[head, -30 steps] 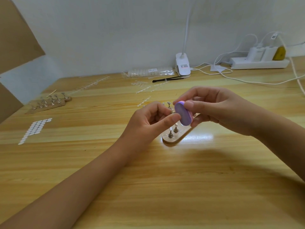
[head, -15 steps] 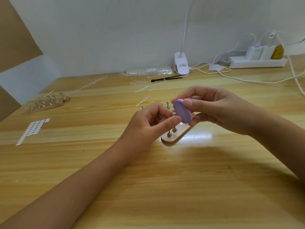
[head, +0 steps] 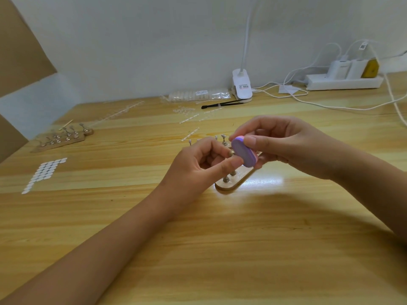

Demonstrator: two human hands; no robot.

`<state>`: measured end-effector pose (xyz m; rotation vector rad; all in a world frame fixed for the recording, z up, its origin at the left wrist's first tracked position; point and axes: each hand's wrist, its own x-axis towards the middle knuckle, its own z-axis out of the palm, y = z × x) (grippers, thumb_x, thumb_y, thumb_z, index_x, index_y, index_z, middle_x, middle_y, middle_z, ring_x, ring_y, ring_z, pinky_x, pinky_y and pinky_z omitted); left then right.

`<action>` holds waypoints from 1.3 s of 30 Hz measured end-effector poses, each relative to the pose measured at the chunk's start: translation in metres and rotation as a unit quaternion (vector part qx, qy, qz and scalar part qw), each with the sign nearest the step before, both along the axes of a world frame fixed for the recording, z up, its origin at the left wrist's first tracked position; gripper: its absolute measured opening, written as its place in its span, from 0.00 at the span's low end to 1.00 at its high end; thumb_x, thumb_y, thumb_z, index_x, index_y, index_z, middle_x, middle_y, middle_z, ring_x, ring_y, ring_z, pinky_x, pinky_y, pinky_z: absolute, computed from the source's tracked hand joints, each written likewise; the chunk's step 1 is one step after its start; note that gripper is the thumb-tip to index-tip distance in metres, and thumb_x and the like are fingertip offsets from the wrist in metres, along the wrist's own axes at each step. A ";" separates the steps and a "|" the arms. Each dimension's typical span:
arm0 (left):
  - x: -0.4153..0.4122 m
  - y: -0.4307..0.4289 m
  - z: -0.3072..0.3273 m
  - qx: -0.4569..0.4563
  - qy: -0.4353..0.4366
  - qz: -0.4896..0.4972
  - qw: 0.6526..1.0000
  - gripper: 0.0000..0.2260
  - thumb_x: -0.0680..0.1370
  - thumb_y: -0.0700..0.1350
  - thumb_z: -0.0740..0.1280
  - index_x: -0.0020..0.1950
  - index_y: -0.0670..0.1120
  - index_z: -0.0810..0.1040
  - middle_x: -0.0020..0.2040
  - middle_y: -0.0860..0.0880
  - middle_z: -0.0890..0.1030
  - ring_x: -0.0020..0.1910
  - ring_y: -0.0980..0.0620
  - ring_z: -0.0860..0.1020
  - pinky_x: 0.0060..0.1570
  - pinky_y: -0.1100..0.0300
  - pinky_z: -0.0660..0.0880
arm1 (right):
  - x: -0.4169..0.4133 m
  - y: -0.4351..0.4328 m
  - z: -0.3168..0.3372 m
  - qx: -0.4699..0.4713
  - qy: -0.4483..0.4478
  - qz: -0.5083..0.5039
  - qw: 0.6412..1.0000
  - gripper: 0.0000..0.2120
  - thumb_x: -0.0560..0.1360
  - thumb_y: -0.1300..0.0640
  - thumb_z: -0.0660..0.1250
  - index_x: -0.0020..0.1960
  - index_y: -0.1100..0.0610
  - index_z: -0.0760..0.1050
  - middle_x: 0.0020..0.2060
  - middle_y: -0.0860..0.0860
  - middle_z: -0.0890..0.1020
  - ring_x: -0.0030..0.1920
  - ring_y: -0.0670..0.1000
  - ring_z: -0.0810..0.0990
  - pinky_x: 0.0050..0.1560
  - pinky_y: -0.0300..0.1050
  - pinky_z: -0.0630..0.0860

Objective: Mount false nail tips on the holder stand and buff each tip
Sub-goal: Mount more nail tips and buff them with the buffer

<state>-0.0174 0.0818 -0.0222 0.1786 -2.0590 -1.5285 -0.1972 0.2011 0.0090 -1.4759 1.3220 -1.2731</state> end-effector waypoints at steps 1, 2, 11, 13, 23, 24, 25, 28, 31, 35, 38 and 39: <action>0.000 0.001 0.000 -0.004 -0.001 -0.002 1.000 0.09 0.71 0.50 0.73 0.43 0.46 0.78 0.31 0.57 0.76 0.32 0.62 0.76 0.36 0.72 0.72 | 0.001 -0.001 0.000 -0.009 -0.005 -0.007 1.000 0.09 0.75 0.48 0.70 0.53 0.50 0.83 0.45 0.52 0.84 0.44 0.48 0.83 0.42 0.38 0.79; 0.000 0.000 0.000 -0.004 -0.003 -0.002 1.000 0.10 0.71 0.50 0.73 0.43 0.46 0.78 0.31 0.57 0.76 0.32 0.62 0.76 0.36 0.72 0.72 | 0.001 -0.001 0.000 -0.008 -0.008 -0.004 1.000 0.09 0.75 0.49 0.71 0.53 0.50 0.82 0.44 0.52 0.84 0.43 0.48 0.83 0.42 0.38 0.79; 0.000 0.000 -0.001 -0.006 -0.005 0.008 1.000 0.08 0.73 0.48 0.73 0.44 0.46 0.78 0.31 0.58 0.76 0.32 0.62 0.76 0.36 0.71 0.72 | -0.001 -0.001 0.000 0.007 -0.009 0.022 1.000 0.10 0.74 0.50 0.69 0.53 0.52 0.82 0.43 0.52 0.83 0.42 0.47 0.82 0.41 0.38 0.79; -0.001 -0.002 -0.002 0.011 -0.005 0.025 1.000 0.09 0.72 0.50 0.74 0.44 0.47 0.79 0.35 0.51 0.77 0.35 0.58 0.75 0.38 0.68 0.72 | -0.003 0.000 0.000 0.019 -0.008 0.043 0.999 0.09 0.75 0.52 0.69 0.53 0.53 0.81 0.43 0.52 0.83 0.42 0.46 0.82 0.41 0.38 0.79; -0.001 -0.002 -0.001 0.010 -0.015 0.034 0.999 0.08 0.72 0.52 0.75 0.43 0.50 0.79 0.34 0.45 0.77 0.37 0.57 0.76 0.39 0.66 0.73 | 0.001 -0.001 -0.003 -0.004 -0.034 0.003 0.999 0.09 0.75 0.52 0.69 0.53 0.54 0.81 0.43 0.53 0.83 0.42 0.48 0.82 0.41 0.38 0.79; -0.001 -0.001 -0.002 0.004 -0.013 0.025 1.000 0.07 0.73 0.48 0.74 0.43 0.48 0.79 0.32 0.51 0.77 0.34 0.60 0.76 0.38 0.68 0.72 | 0.003 -0.002 -0.004 -0.020 -0.047 -0.012 0.999 0.08 0.75 0.53 0.69 0.52 0.53 0.81 0.43 0.52 0.83 0.42 0.47 0.82 0.41 0.37 0.79; -0.001 -0.001 -0.002 0.000 -0.012 0.022 1.000 0.07 0.73 0.47 0.74 0.43 0.47 0.78 0.32 0.54 0.76 0.33 0.61 0.76 0.37 0.69 0.72 | 0.007 -0.003 -0.005 -0.032 -0.057 -0.022 0.998 0.08 0.75 0.53 0.69 0.52 0.53 0.82 0.42 0.51 0.83 0.41 0.47 0.82 0.41 0.36 0.79; 0.000 -0.005 -0.003 -0.018 -0.023 0.047 0.998 0.10 0.70 0.54 0.75 0.43 0.51 0.79 0.34 0.51 0.72 0.35 0.55 0.71 0.38 0.63 0.70 | 0.013 -0.005 -0.005 -0.049 -0.112 -0.042 0.992 0.08 0.73 0.53 0.68 0.50 0.53 0.82 0.40 0.50 0.82 0.38 0.46 0.81 0.39 0.35 0.79; 0.001 -0.008 -0.002 -0.037 -0.031 0.063 0.997 0.08 0.70 0.57 0.74 0.43 0.55 0.80 0.35 0.52 0.72 0.36 0.55 0.70 0.39 0.63 0.70 | 0.005 -0.005 0.000 -0.071 -0.183 -0.102 0.975 0.08 0.73 0.52 0.68 0.50 0.53 0.80 0.39 0.49 0.80 0.37 0.43 0.80 0.38 0.35 0.79; 0.001 -0.011 0.001 -0.025 -0.035 0.086 0.995 0.09 0.72 0.60 0.70 0.41 0.56 0.81 0.38 0.52 0.79 0.36 0.60 0.72 0.38 0.68 0.71 | -0.020 -0.003 -0.005 -0.062 0.136 -0.254 0.956 0.04 0.77 0.53 0.68 0.49 0.53 0.80 0.36 0.45 0.79 0.36 0.43 0.77 0.39 0.38 0.77; -0.001 -0.014 0.000 -0.021 -0.072 0.087 0.993 0.12 0.73 0.64 0.66 0.38 0.58 0.80 0.44 0.43 0.81 0.38 0.58 0.73 0.42 0.66 0.71 | -0.040 -0.004 -0.018 0.028 0.459 -0.289 0.840 0.03 0.76 0.51 0.67 0.48 0.49 0.76 0.40 0.46 0.76 0.41 0.47 0.73 0.42 0.48 0.73; -0.002 -0.015 0.000 -0.016 -0.079 0.085 0.993 0.13 0.74 0.64 0.66 0.40 0.57 0.81 0.42 0.45 0.81 0.38 0.58 0.74 0.43 0.67 0.71 | -0.044 -0.005 -0.020 0.083 0.501 -0.282 0.814 0.03 0.76 0.50 0.66 0.48 0.49 0.75 0.42 0.46 0.75 0.44 0.48 0.72 0.44 0.50 0.74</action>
